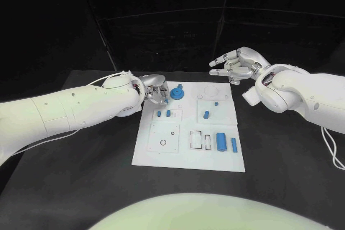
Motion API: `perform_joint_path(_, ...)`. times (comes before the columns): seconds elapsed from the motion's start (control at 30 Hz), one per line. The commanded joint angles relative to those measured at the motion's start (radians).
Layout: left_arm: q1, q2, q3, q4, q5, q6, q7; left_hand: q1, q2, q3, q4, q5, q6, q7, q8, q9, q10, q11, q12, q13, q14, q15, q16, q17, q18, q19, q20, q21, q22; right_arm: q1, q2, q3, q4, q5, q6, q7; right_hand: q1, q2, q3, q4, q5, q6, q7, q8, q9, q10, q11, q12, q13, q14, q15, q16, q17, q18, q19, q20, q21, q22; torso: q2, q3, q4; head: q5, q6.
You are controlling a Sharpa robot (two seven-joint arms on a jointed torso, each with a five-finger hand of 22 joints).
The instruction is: Assemble the parts on the task board
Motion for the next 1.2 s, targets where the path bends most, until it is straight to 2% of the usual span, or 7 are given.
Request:
perform_joint_path(0.03, 0.001, 0.003, 0.0, -0.002, 0.008, 0.032, -0.017, -0.011, 0.001, 0.007, -0.001, 0.002, 0.006, 0.004, -0.006, -0.001, 0.007, 0.002, -0.005, 0.001, 0.019, 0.003, 0.002, -0.001, -0.017, 0.0, -0.003, 0.003, 0.001, 0.002, 0.001, 0.001, 0.001, 0.003, 0.006, 0.009, -0.002, 0.007, -0.005, 0.0, 0.001, -0.005, -0.001, 0.004, 0.0, -0.001, -0.004, -0.001, 0.001, 0.015, -0.007, -0.003, 0.001, 0.006, -0.004, -0.004, -0.005, 0.0, -0.001, 0.0, 0.001, 0.001, 0.0)
perform_joint_path(1.2, 0.0, 0.024, 0.0, -0.017, 0.008, 0.082, -0.047, -0.017, -0.003, 0.009, -0.003, 0.001, 0.004, 0.004, -0.01, -0.003, 0.007, 0.002, -0.01, 0.001, 0.018, 0.003, 0.002, -0.004, -0.016, -0.002, -0.002, 0.001, 0.001, 0.002, 0.002, 0.001, 0.002, 0.003, 0.008, 0.008, -0.002, 0.007, -0.005, 0.0, 0.001, -0.005, -0.001, 0.004, 0.0, -0.001, -0.004, -0.001, 0.001, 0.015, -0.007, -0.003, 0.001, 0.006, -0.004, -0.004, -0.005, 0.0, 0.0, -0.0001, 0.0001, -0.003, -0.006)
